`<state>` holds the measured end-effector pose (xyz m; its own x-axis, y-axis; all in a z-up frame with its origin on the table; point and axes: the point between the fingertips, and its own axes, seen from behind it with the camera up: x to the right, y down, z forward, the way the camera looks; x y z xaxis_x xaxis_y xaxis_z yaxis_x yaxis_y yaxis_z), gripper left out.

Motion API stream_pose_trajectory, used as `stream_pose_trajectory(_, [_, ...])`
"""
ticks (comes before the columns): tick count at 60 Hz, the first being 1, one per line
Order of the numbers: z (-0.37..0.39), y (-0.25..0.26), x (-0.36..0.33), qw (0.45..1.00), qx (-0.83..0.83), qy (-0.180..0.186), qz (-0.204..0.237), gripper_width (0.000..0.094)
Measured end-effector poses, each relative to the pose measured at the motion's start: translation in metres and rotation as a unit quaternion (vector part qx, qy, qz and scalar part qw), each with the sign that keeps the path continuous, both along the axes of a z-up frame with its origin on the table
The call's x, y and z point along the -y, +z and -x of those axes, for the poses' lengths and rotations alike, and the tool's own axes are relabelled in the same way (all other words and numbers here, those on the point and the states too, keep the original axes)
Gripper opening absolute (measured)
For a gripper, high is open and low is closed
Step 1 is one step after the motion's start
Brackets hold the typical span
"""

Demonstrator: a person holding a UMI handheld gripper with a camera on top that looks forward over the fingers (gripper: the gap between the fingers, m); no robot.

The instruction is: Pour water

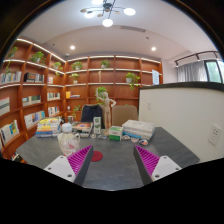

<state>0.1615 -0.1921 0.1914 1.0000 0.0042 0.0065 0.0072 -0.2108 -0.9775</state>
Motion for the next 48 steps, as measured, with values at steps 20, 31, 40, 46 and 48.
stream_pose_trajectory(20, [0.108,-0.084,0.01,0.997,-0.043,0.069,-0.001,0.0848])
stream_pose_trajectory(31, [0.145,-0.085,-0.034,0.997,-0.03,0.062,-0.022,0.0869])
stream_pose_trajectory(40, [0.155,-0.08,-0.069,0.998,-0.012,0.048,-0.038,0.0869])
stream_pose_trajectory(46, [0.152,-0.083,-0.088,0.999,-0.001,0.033,-0.037,0.0846])
stream_pose_trajectory(48, [0.151,-0.082,-0.094,0.999,0.001,0.031,-0.039,0.0797])
